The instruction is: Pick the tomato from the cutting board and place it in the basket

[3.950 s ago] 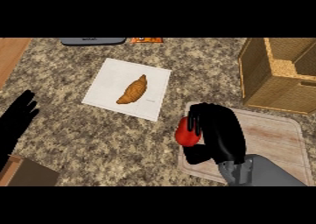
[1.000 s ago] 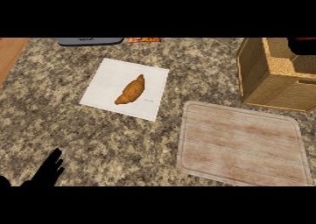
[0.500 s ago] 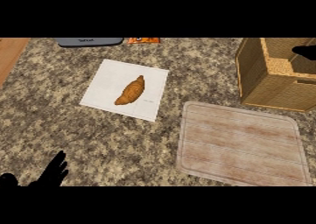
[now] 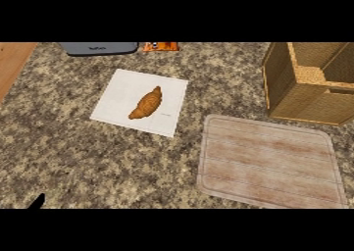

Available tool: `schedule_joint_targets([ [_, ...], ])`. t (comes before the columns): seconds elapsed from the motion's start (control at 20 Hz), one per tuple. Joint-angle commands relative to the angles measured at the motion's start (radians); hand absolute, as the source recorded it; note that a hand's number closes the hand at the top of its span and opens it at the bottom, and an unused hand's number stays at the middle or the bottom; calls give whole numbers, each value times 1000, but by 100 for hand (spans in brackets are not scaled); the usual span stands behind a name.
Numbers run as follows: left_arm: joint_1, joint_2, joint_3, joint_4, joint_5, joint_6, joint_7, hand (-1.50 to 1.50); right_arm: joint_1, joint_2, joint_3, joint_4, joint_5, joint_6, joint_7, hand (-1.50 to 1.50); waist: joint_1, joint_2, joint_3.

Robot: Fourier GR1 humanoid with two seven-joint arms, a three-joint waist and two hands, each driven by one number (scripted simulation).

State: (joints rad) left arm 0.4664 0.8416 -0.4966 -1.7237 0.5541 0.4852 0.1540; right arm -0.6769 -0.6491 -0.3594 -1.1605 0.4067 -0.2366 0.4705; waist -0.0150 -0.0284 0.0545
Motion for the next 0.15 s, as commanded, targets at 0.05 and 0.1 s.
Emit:
schedule_joint_targets([
  [0.05,-97,-103,36,-21,45,10,-12,0,60,-60,-76,4,-55,39,-26,-150,-74,23,-56],
  [0.1,-92,-80,47,-23,46,-10,-18,0,73,-34,-80,9,-60,22,-31,-150,-73,25,-57],
])
